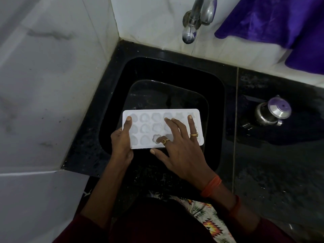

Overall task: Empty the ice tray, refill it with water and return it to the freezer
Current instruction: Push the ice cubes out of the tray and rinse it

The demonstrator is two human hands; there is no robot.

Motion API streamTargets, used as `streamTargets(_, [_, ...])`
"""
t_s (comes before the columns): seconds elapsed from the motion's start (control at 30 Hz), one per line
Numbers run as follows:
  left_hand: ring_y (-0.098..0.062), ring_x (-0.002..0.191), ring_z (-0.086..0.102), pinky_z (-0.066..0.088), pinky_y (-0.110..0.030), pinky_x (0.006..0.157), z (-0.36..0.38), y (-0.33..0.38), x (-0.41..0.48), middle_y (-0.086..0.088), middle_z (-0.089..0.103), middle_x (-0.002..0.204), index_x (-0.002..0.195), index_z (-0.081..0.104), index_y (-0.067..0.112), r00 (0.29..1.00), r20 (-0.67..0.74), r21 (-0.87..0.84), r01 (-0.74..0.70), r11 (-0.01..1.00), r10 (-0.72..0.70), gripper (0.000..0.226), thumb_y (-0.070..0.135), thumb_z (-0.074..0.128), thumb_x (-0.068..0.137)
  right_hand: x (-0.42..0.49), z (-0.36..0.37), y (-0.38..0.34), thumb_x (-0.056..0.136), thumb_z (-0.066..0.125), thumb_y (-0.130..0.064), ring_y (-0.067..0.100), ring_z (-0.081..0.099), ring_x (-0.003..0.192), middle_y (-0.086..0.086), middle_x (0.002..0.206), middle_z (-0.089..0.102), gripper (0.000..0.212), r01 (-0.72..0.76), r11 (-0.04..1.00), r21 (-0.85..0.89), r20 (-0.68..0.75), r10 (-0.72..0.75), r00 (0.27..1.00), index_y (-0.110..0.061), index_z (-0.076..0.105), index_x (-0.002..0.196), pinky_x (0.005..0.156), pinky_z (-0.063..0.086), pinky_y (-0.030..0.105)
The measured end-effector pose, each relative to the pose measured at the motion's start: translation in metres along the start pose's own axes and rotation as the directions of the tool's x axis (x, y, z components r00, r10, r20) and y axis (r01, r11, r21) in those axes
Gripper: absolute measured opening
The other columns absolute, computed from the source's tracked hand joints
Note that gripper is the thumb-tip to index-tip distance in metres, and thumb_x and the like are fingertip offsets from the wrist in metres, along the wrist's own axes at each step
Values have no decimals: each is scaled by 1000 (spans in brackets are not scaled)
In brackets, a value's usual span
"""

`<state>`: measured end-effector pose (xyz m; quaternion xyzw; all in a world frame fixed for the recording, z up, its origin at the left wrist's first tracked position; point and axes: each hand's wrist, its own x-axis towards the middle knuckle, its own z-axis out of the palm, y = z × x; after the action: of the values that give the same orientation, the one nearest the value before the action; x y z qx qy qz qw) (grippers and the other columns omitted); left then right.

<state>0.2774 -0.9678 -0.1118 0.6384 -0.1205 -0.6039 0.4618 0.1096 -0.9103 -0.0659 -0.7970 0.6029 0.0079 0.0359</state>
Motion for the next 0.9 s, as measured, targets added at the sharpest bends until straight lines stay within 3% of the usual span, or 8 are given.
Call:
streamTargets(0.17, [-21,69,77,58,-30,50,2,3,0,-3,79,78,87,73,10,1000,3,0,-6,1000,6,27,36,70,93,2,-1,-1,98,27,-70,28,26,150,14,160,34,64,-4,1000,-14,64,5,998,-29,68,123,123,-2,59])
streamTargets(0.73, [-21,69,77,58,-30,50,0,2,5,-4,79,81,89,73,11,1000,-1,11,5,1000,-5,30,40,71,92,6,0,-4,98,33,-68,28,36,145,13,152,46,63,39,999,6,-68,-39,997,-23,74,114,123,5,60])
streamTargets(0.9, [-26,74,77,60,-35,54,0,1,7,-8,79,86,91,74,10,1000,22,0,2,1000,-2,30,40,71,92,6,2,-5,98,29,-69,28,35,146,12,154,44,65,27,1000,-3,-13,-27,1000,-24,72,119,124,1,58])
